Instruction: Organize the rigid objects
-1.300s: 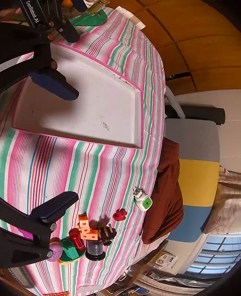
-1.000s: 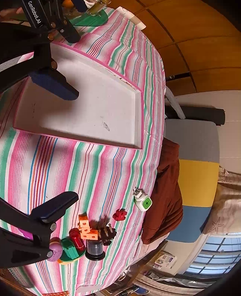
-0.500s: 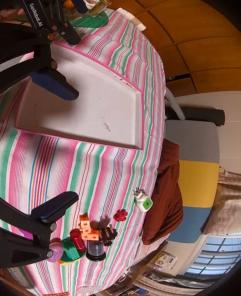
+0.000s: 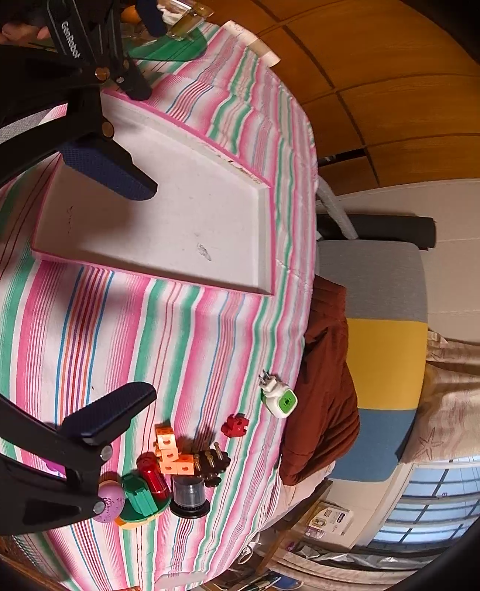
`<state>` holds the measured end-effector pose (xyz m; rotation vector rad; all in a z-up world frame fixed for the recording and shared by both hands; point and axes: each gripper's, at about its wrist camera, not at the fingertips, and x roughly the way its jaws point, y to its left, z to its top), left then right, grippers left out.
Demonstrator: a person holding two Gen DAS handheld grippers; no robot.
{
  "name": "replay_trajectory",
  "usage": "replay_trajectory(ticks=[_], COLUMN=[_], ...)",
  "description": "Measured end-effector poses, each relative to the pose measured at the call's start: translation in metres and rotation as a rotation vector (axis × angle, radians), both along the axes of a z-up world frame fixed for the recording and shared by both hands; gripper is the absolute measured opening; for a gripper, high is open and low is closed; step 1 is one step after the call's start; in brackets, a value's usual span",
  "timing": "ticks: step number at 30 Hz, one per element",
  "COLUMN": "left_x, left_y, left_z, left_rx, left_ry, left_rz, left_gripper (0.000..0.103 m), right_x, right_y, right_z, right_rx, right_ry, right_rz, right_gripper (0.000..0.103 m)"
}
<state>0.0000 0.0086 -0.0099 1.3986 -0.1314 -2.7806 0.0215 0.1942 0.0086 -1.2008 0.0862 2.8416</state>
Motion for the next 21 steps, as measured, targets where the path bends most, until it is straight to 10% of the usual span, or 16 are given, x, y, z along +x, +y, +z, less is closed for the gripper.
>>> replay_trajectory(ticks=[21], left_x=[0.024], left_y=[0.088], left_z=[-0.002], left_rx=[-0.066], left_ry=[0.029], left_rz=[-0.237], left_gripper=[0.103], right_x=[0.036], right_y=[0.148], right_z=[-0.012], right_rx=[-0.16], right_ry=[-0.056], right_rz=[-0.339], right_gripper=[0.094])
